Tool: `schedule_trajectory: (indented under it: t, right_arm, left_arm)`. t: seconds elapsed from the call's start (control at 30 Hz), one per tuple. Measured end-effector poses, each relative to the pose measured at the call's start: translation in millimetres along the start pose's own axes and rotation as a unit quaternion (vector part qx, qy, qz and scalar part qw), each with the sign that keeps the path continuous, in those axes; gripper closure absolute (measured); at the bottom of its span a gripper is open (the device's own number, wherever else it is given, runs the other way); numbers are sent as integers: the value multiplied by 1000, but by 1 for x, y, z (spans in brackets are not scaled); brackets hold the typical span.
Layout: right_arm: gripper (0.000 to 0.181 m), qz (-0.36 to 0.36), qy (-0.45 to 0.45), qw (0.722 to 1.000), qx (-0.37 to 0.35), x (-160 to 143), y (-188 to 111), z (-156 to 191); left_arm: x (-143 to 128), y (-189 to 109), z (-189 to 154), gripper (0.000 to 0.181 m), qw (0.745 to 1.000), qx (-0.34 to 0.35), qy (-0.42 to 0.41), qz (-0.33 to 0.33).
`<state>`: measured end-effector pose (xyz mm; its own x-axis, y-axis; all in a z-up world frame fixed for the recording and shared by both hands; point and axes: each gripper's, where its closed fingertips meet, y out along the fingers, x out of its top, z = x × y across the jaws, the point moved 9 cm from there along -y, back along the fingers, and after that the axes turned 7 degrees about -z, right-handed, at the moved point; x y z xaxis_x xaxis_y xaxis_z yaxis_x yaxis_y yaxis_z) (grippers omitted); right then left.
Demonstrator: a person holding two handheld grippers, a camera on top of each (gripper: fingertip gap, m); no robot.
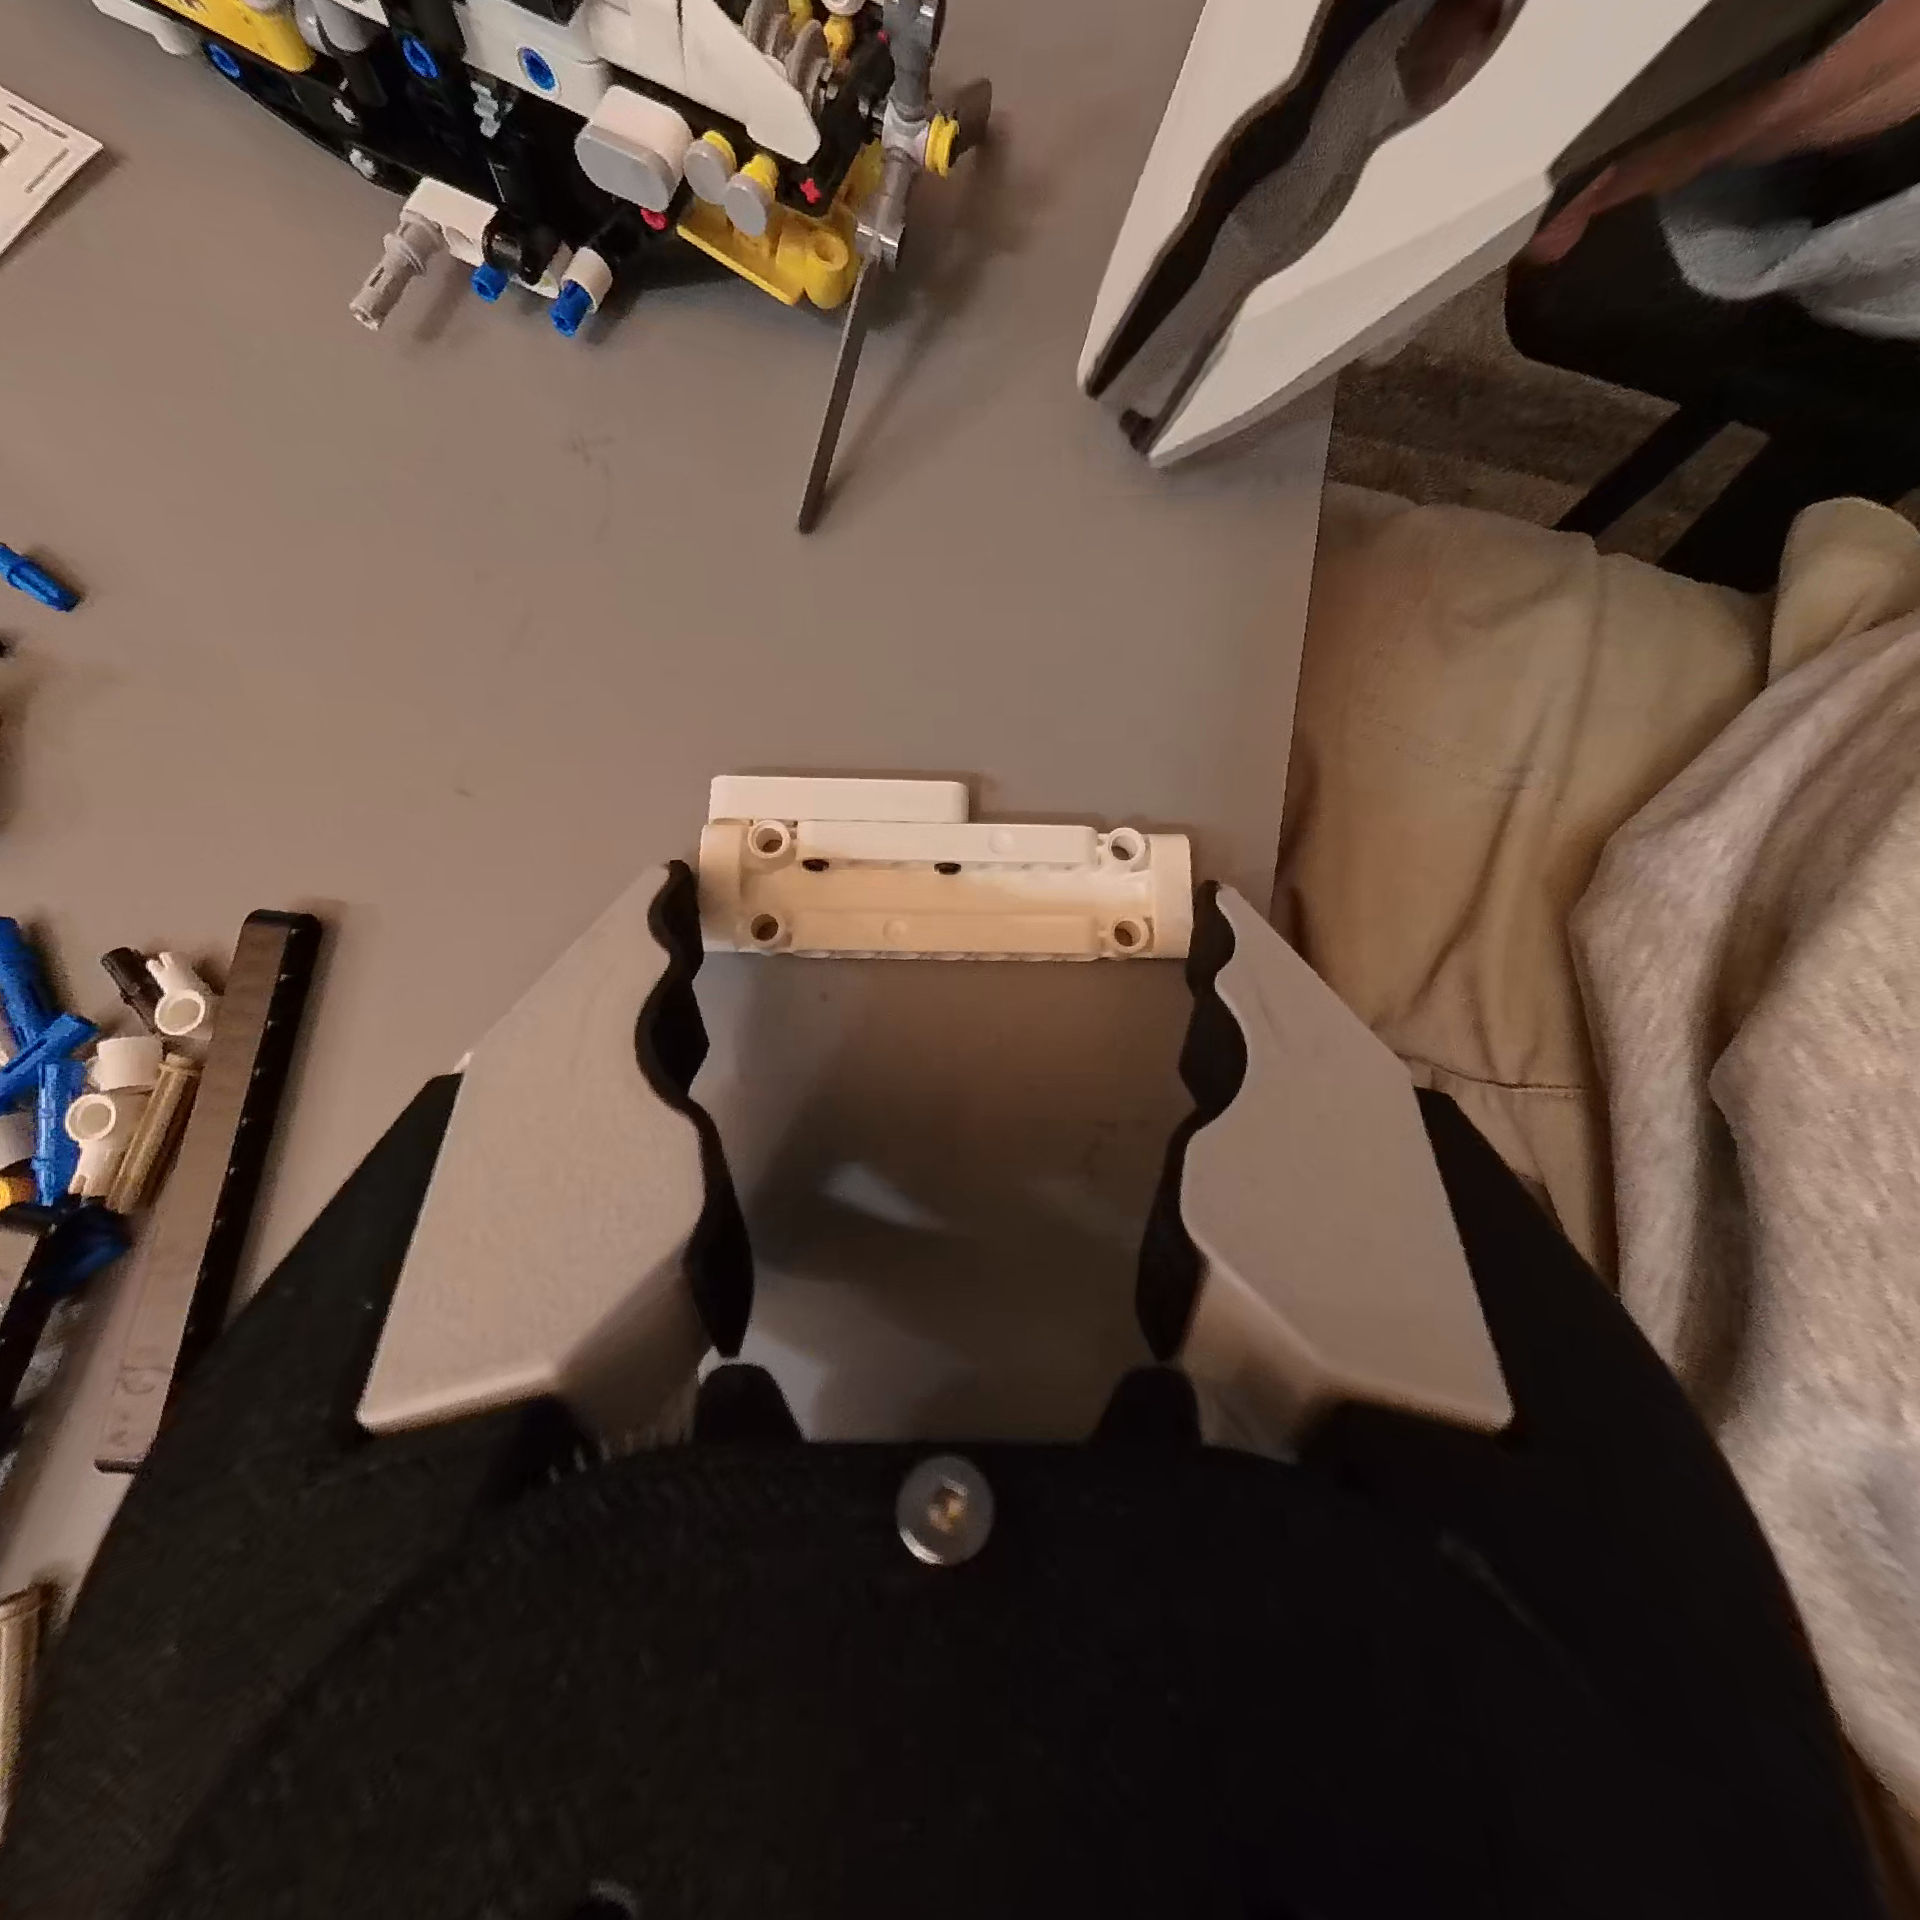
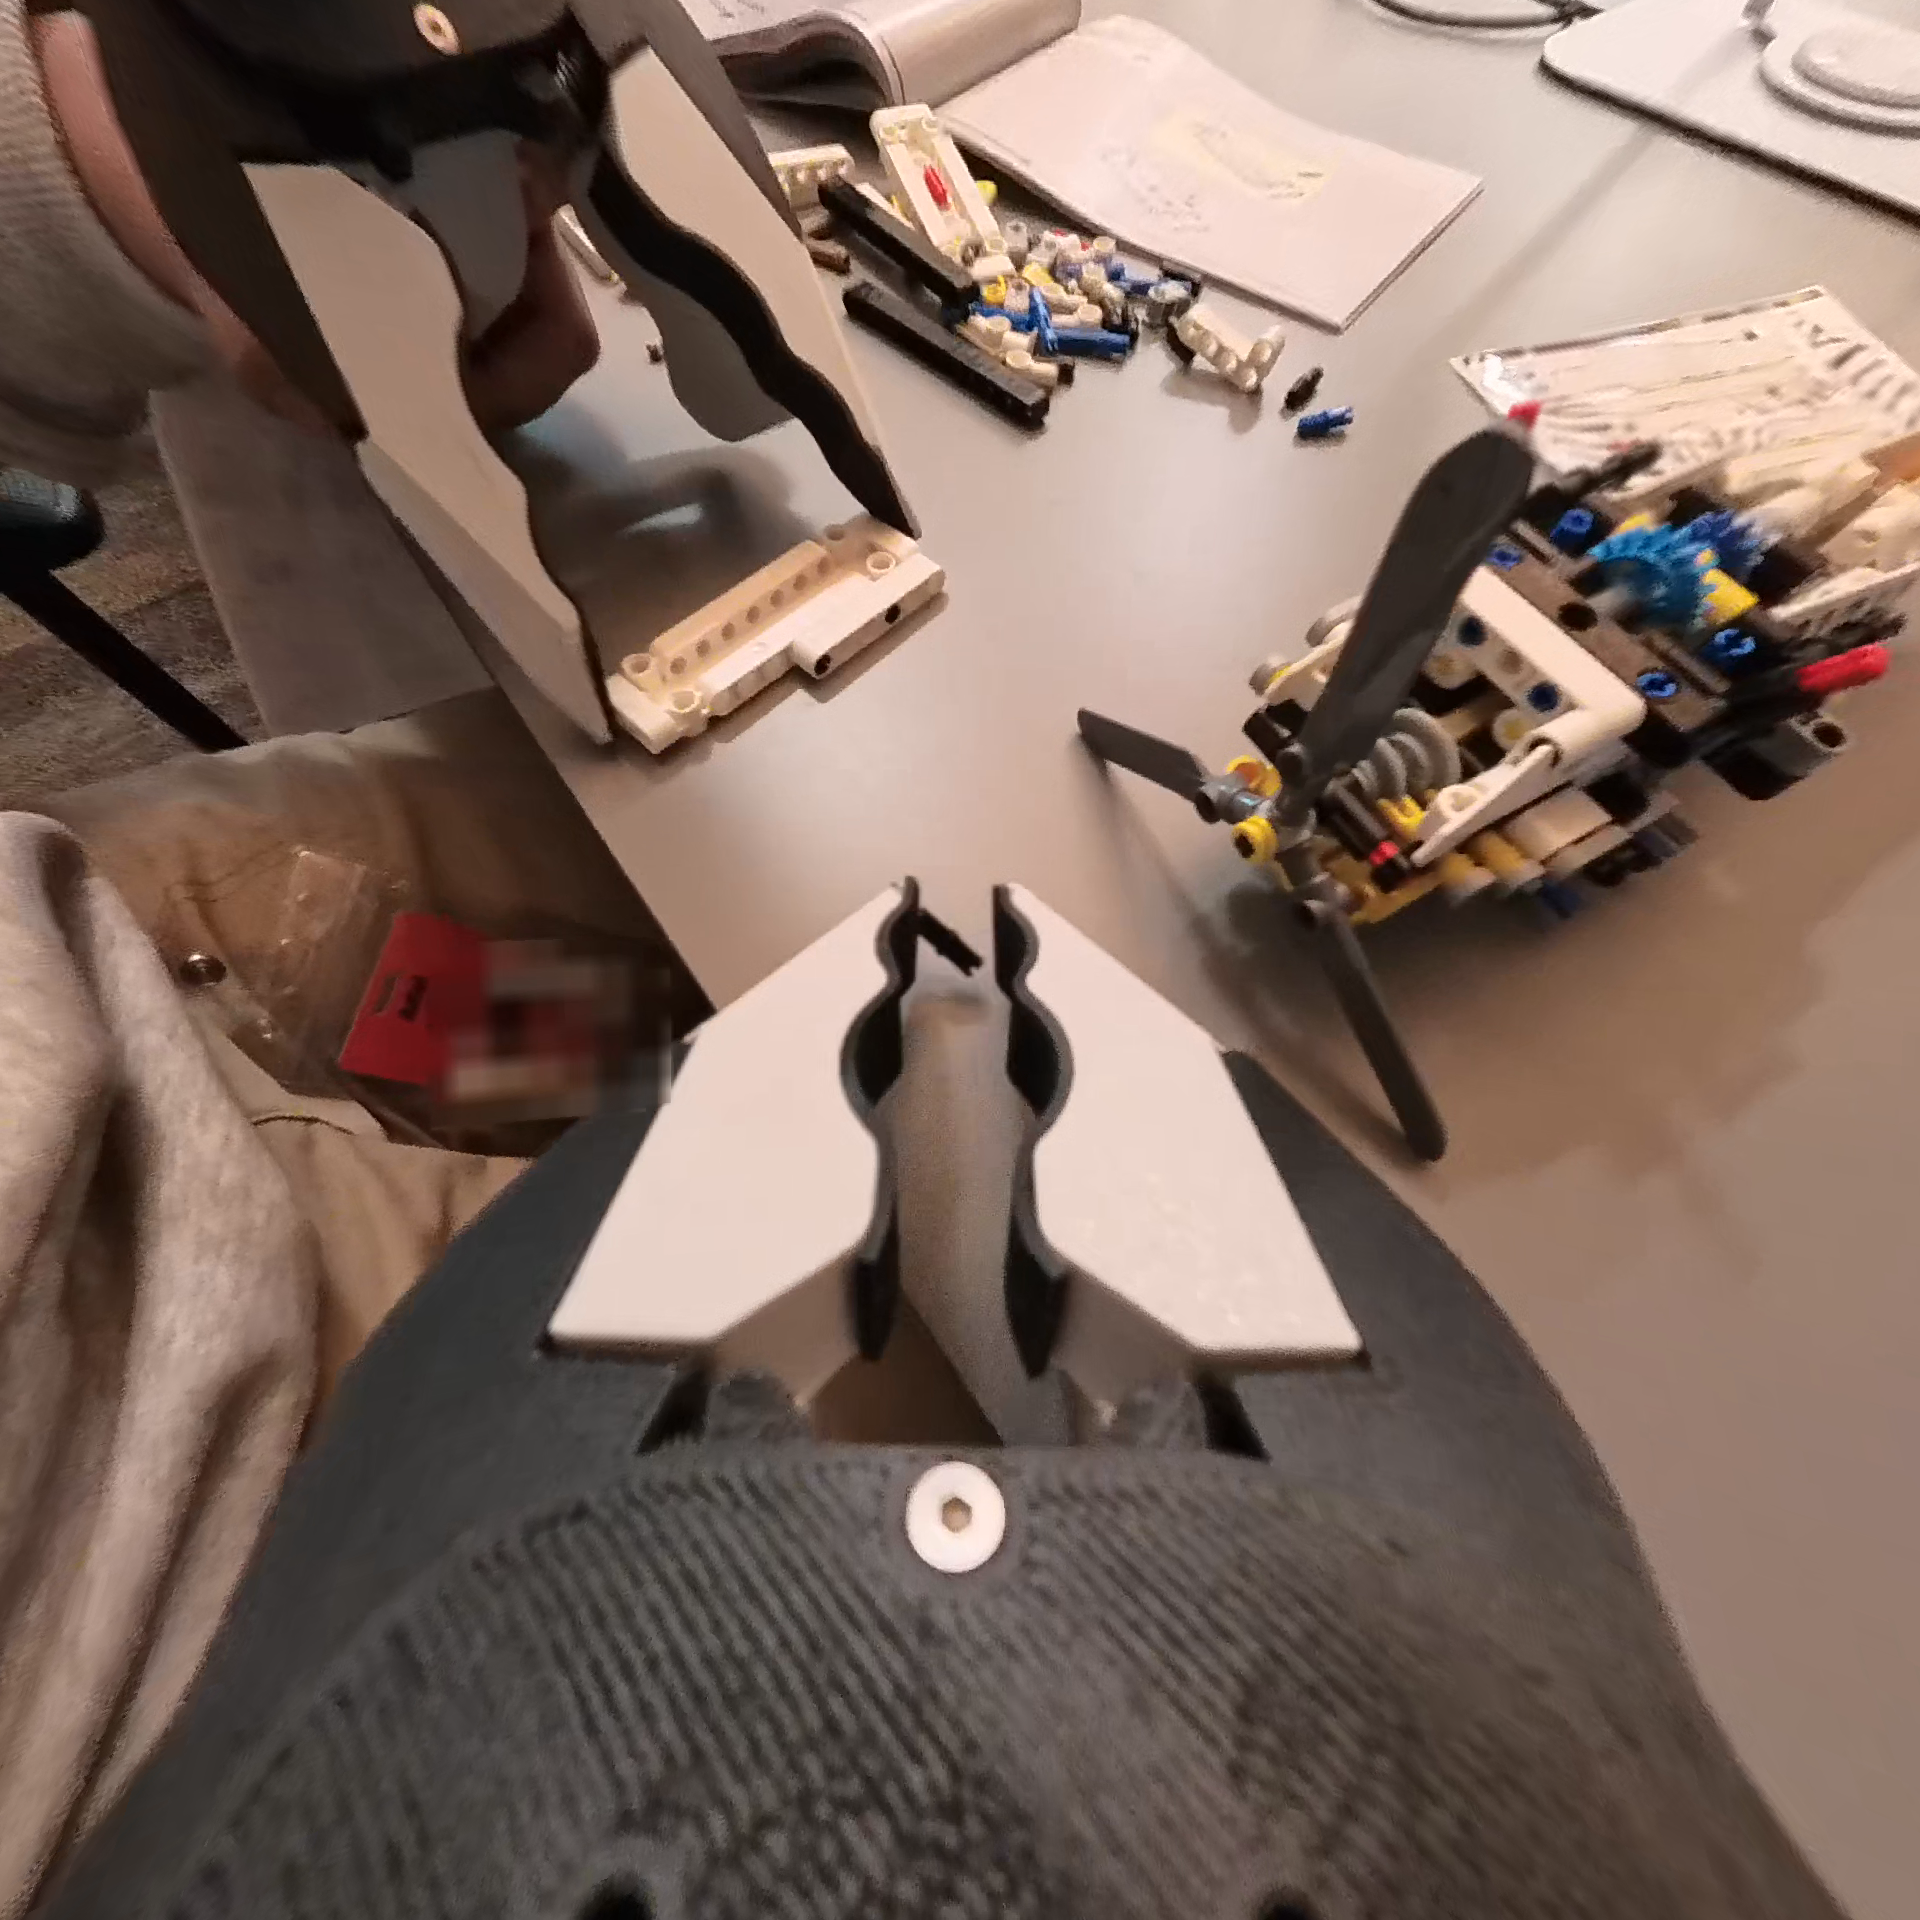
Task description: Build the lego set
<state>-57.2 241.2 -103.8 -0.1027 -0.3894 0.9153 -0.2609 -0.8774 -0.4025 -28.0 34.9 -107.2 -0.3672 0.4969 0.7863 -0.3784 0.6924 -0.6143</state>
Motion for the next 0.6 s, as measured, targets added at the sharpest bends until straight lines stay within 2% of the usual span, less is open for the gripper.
schedule_trajectory:
  t: [0.17, 0.4, 0.6]
  right_arm:
    - [163, -8, -15, 999, 27, 6, -17, -8]
    - [161, 89, -151, 980, 94, 1, -13, -20]
    - [167, 108, -127, 981, 103, 4, -9, -37]
  left_arm:
    - [0, 0, 0, 87, 1000, 1, 2, 0]
    - [0, -1, 1, 88, 1000, -6, -6, -3]
    - [0, 0, 0, 87, 1000, 0, 0, 0]
